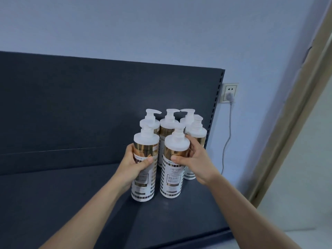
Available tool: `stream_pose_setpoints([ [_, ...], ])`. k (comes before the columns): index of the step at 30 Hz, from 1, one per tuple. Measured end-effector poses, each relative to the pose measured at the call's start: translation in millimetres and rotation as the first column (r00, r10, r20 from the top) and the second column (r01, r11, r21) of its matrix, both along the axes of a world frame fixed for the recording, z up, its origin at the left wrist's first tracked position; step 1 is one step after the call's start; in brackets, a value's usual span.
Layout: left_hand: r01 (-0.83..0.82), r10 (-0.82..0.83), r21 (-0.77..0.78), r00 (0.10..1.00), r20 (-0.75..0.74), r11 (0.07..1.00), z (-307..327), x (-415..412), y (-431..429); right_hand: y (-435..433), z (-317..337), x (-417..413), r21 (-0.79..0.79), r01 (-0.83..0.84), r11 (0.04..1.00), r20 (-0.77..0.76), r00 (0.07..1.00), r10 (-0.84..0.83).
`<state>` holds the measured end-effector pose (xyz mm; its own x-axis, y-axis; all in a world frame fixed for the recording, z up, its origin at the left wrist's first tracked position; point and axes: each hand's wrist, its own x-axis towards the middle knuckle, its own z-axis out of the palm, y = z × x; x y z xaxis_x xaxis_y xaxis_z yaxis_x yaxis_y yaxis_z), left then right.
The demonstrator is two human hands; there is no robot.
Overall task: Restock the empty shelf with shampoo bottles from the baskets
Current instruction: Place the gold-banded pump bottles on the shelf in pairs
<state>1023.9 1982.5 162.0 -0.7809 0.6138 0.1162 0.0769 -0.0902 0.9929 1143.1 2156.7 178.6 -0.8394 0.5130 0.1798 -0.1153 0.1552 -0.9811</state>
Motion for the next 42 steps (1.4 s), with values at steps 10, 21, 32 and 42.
stream_pose_setpoints([
  [10, -0.042, 0.038, -0.063, 0.997, -0.068, 0.997, -8, -3, 12, 6, 0, 1, 0.262, 0.019, 0.965, 0.073, 0.997, -0.040],
  [21, -0.200, 0.120, -0.318, 0.960, -0.253, 0.927, -24, -2, -6, -9, -21, -8, 0.488, 0.268, 0.831, 0.129, 0.919, -0.373],
  [32, -0.156, 0.050, -0.326, 0.949, -0.313, 0.933, -19, -13, 11, -3, -6, -21, 0.740, 0.208, 0.640, 0.181, 0.855, -0.487],
  [42, -0.125, -0.022, -0.370, 0.929, -0.370, 0.920, -20, -26, 15, -11, -16, -29, 0.717, 0.255, 0.649, 0.160, 0.846, -0.509],
])
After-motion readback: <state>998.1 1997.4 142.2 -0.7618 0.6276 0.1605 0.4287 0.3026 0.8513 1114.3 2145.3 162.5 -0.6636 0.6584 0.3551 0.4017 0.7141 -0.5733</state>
